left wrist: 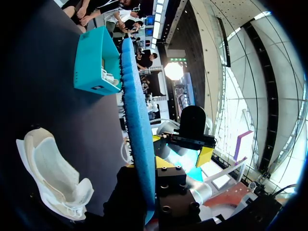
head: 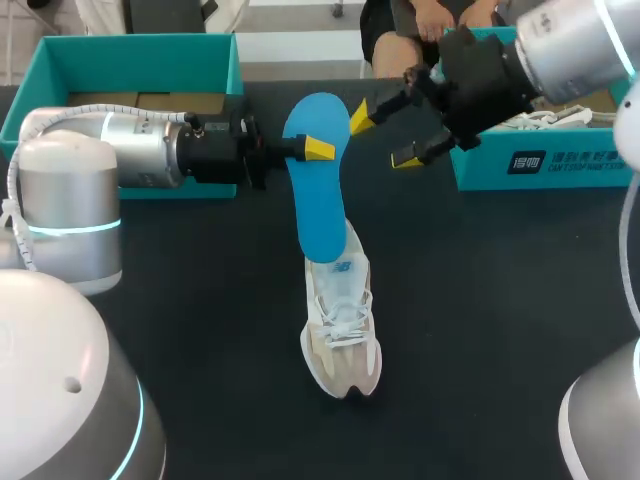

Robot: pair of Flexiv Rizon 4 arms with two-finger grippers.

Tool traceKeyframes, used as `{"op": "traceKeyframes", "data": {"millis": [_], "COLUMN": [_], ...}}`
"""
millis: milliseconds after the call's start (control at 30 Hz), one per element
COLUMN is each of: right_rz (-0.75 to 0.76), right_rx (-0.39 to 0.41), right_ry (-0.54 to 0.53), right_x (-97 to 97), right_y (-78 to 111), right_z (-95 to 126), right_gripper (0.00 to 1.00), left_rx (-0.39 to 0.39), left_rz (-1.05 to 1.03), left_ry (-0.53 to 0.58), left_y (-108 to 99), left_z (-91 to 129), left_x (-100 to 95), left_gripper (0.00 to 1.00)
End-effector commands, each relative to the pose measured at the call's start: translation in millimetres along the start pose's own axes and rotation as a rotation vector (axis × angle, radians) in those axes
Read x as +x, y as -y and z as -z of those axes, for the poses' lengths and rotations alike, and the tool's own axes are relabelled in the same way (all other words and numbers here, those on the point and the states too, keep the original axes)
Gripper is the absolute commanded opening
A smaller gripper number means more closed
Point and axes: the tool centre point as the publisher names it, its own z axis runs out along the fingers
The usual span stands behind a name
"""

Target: Take the shoe out of the shoebox, open the shoe tongue, remove and reinsert the insole, then place the shoe into the shoebox

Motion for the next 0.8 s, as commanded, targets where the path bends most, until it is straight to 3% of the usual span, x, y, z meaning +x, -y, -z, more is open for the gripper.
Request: {"op": "traceKeyframes", "data": {"millis": [33,233,800], "right_rz": [0.011,-0.015,-0.029], "right_rx": [0.004,-0.021,-0.005], "right_ry": [-0.396,-0.459,-0.419], "right_x": [-8.5,-19.4,-28.7], "right_y": [4.0,2.0,-3.7], "right_z": [3.4,2.2,-3.1], "right_gripper": [1.0,1.0,1.0], "left_rx": [0.0,0.0,0.0], "left_rz": [0.001,0.001,0.001], "left_ry": [0.002,0.002,0.002], "left_y": [-0.5,-0.5,-0.5], "left_z": [0.5,0.5,0.5], "left_x": [0.3,0.3,0.3], "left_gripper": [0.0,0.0,0.0]}}
